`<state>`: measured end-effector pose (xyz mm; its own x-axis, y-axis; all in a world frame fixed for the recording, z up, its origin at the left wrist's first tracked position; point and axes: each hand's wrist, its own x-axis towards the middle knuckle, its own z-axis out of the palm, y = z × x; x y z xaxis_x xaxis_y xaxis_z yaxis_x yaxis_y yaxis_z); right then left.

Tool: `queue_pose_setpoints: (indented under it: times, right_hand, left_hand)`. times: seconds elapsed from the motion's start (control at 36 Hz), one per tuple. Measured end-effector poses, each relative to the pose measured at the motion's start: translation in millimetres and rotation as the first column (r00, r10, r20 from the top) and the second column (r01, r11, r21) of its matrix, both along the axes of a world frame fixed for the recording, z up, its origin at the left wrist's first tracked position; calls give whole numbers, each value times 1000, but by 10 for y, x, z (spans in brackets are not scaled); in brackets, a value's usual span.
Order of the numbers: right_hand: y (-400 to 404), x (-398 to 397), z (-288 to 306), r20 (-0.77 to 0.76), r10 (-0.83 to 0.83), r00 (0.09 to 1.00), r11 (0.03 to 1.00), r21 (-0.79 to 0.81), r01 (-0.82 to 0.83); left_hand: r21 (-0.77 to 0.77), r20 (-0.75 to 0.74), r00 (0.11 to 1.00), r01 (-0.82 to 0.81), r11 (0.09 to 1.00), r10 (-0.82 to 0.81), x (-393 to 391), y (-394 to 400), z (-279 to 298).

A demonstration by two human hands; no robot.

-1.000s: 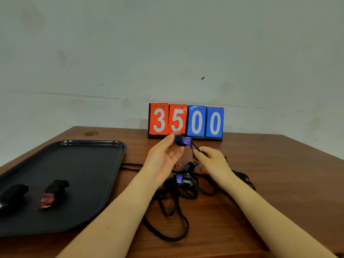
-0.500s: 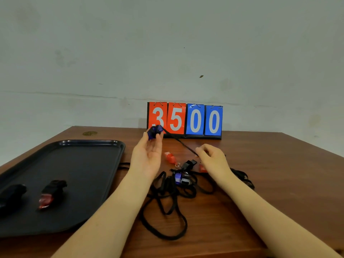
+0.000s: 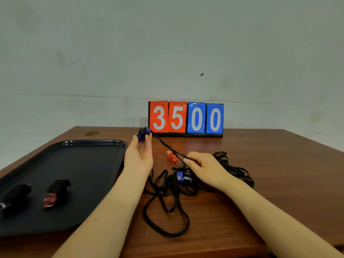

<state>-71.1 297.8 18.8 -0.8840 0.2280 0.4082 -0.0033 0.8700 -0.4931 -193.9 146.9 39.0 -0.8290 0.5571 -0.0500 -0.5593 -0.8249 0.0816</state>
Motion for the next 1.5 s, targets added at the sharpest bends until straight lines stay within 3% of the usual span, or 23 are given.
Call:
queue_pose_setpoints:
  times: [0.08, 0.19, 0.25, 0.36, 0.5, 0.67, 0.75, 0.81, 0.86, 0.92, 1.0, 1.08, 1.14, 1.33, 1.5]
  right_hand:
    - [4, 14, 12, -40, 10, 999, 992, -129, -15]
    - [17, 46, 88, -262, -3, 965, 907, -408, -108]
    - [16, 47, 84, -236, 9, 972, 942, -324, -87]
    - [-29, 16, -12, 10, 82, 997, 997, 16, -82]
    - [-107, -13, 8, 1, 139, 990, 985, 105, -138]
    - [-169, -19, -8, 23, 219, 975, 950, 224, -219]
    - [-168, -14, -18, 19, 245, 969, 927, 289, -240]
    - [-166, -7, -28, -38, 258, 965, 918, 320, -233]
    - [-168, 1, -14, -135, 256, 957, 930, 305, -206]
    - [-158, 0, 18, -229, 221, 948, 953, 256, -160]
    - [-69, 9, 53, -363, 94, 927, 989, 143, -45]
    - [53, 44, 57, -442, -48, 896, 999, 1, 54]
    - [107, 50, 55, -475, -126, 871, 992, -79, 101]
    - [177, 28, 76, -488, -295, 821, 938, -313, 151]
    - [282, 55, 82, -466, -406, 786, 865, -473, 166]
  left_hand:
    - [15, -2, 1000, 11, 1000, -11, -15, 5, 6]
    - [-11, 8, 1000, -1, 1000, 1, -14, 29, -8]
    - [-17, 26, 1000, -4, 1000, 5, -12, 36, -24]
    - [-91, 56, 995, -79, 993, 85, -69, 41, -35]
    - [-306, 30, 965, -239, 922, 260, -86, 26, -29]
    - [-384, 3, 947, -296, 874, 322, -70, 28, -55]
    - [-511, -163, 929, -368, 777, 333, -86, 65, -60]
    - [-646, -455, 854, -512, 566, 254, -74, 92, -75]
    - [-628, -727, 684, -694, 352, 54, -53, 127, -119]
    - [-562, -827, 535, -776, 286, -172, -39, 165, -169]
    - [-501, -817, 354, -826, 259, -455, 4, 229, -205]
    - [-452, -734, 167, -844, 289, -659, 121, 262, -191]
    - [-519, -704, 148, -775, 360, -694, 216, 256, -157]
    - [-686, -707, 284, -498, 531, -647, 370, 223, -78]
    - [-660, -703, 475, -160, 734, -529, 492, 219, 1]
